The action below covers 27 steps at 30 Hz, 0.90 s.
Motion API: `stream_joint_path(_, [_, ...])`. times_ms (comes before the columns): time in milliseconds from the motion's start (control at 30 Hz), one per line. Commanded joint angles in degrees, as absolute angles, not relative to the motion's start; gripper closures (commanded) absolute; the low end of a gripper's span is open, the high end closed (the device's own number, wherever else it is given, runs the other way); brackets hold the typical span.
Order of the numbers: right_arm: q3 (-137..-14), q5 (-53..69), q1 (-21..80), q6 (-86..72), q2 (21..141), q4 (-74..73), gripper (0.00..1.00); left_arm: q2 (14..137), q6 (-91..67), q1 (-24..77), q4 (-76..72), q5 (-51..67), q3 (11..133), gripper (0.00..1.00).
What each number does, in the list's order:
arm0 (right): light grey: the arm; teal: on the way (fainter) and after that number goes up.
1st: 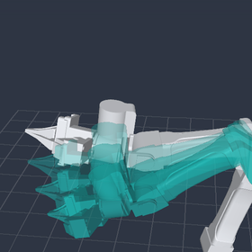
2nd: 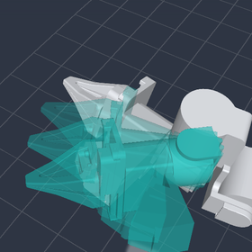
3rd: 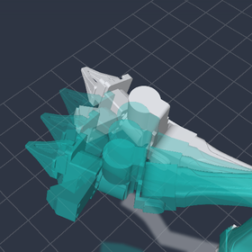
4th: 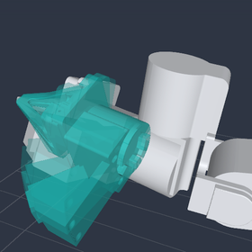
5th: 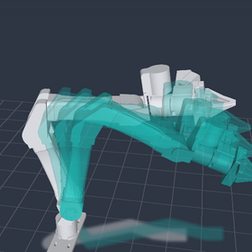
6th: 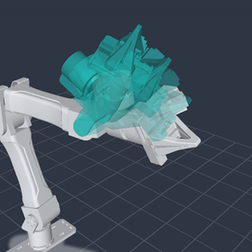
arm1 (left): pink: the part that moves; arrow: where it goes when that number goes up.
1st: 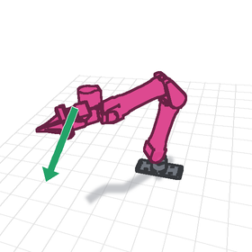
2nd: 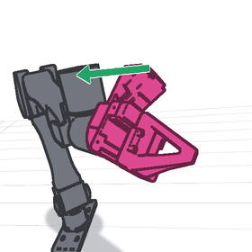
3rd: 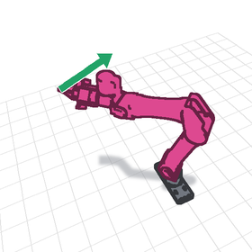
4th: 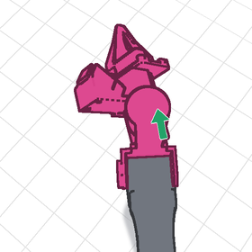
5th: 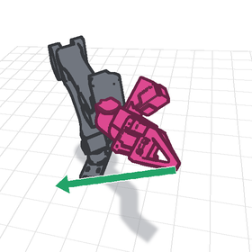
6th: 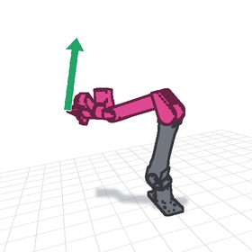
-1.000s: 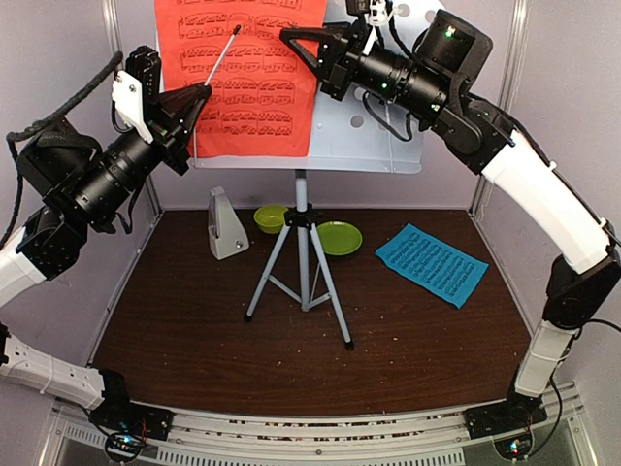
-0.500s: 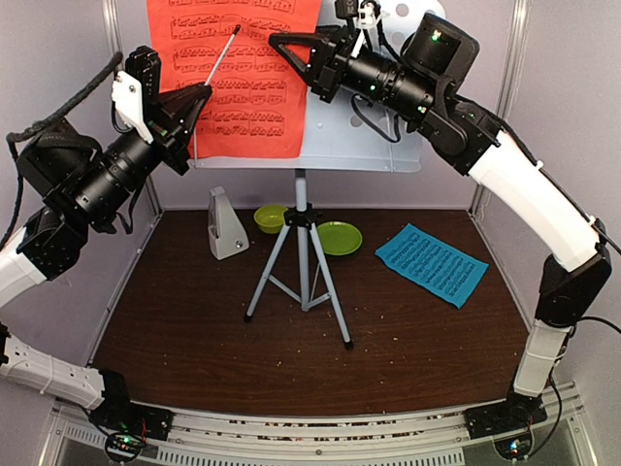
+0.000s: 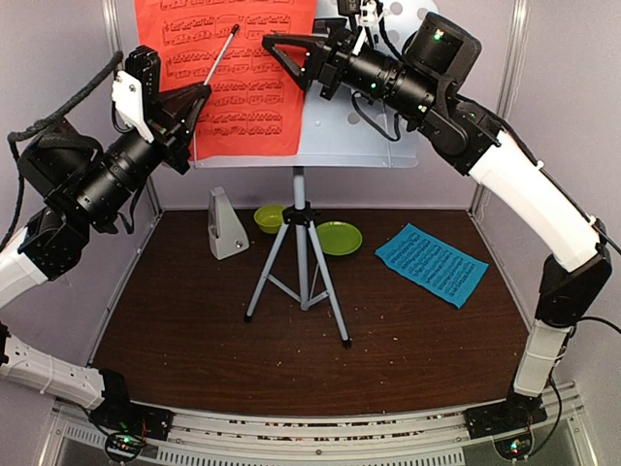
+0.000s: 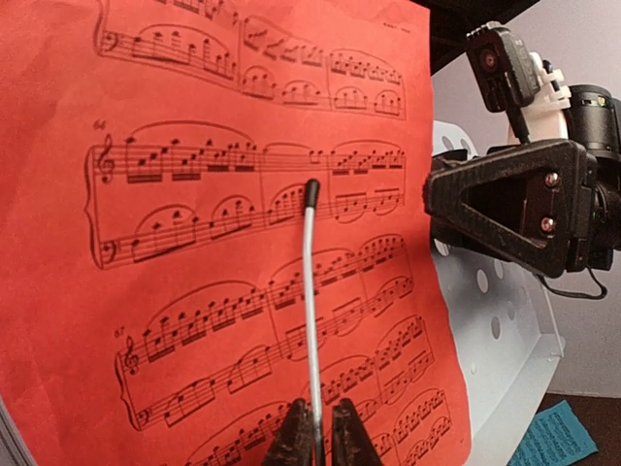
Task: Set up the instrument practice props
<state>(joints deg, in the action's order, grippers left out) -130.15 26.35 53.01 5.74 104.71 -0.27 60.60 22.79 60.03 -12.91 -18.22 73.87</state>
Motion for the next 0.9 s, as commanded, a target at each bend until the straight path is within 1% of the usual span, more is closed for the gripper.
stream_joint_path(0, [-129.6, 23.7, 52.6, 5.6, 103.2, 1.1, 0.3, 60.9, 21.7, 59.8, -15.2, -18.3, 73.6, 0.86])
stream_joint_path(67, [-128.8, 23.5, 52.6, 5.5, 102.8, 1.6, 0.25, 60.6, 21.6, 59.8, -15.3, -18.2, 73.3, 0.8])
stream_joint_path(133, [-128.4, 23.2, 52.6, 5.7, 102.6, 1.8, 0.23, 60.3, 21.5, 59.8, -15.3, -17.8, 72.9, 0.7])
stream_joint_path(333, [-127.4, 23.0, 52.6, 5.9, 101.9, 2.1, 0.22, 60.0, 21.2, 59.8, -13.9, -17.4, 73.4, 0.62])
stream_joint_path(433, [-125.3, 22.9, 52.6, 5.9, 100.4, 3.1, 0.21, 59.8, 20.6, 59.8, -12.4, -16.9, 74.2, 0.53])
stream_joint_path(533, [-123.3, 22.4, 52.6, 6.2, 98.9, 3.7, 0.18, 59.5, 19.9, 59.8, -9.3, -16.3, 76.3, 0.4])
stream_joint_path(633, [-121.3, 21.5, 52.6, 6.4, 97.4, 4.4, 0.16, 59.0, 19.0, 59.8, -6.0, -16.1, 78.0, 0.32])
stream_joint_path(733, [-119.6, 21.1, 52.6, 6.5, 96.1, 4.7, 0.1, 58.2, 18.6, 59.8, -3.5, -15.8, 78.5, 0.25])
stream_joint_path(800, [-118.7, 20.9, 52.6, 6.6, 95.3, 4.7, 0.08, 57.9, 18.6, 59.8, -2.0, -16.1, 78.9, 0.21])
stream_joint_path(867, [-117.4, 20.7, 52.6, 6.7, 94.6, 4.7, 0.07, 57.3, 18.4, 59.8, -0.4, -16.2, 79.5, 0.18])
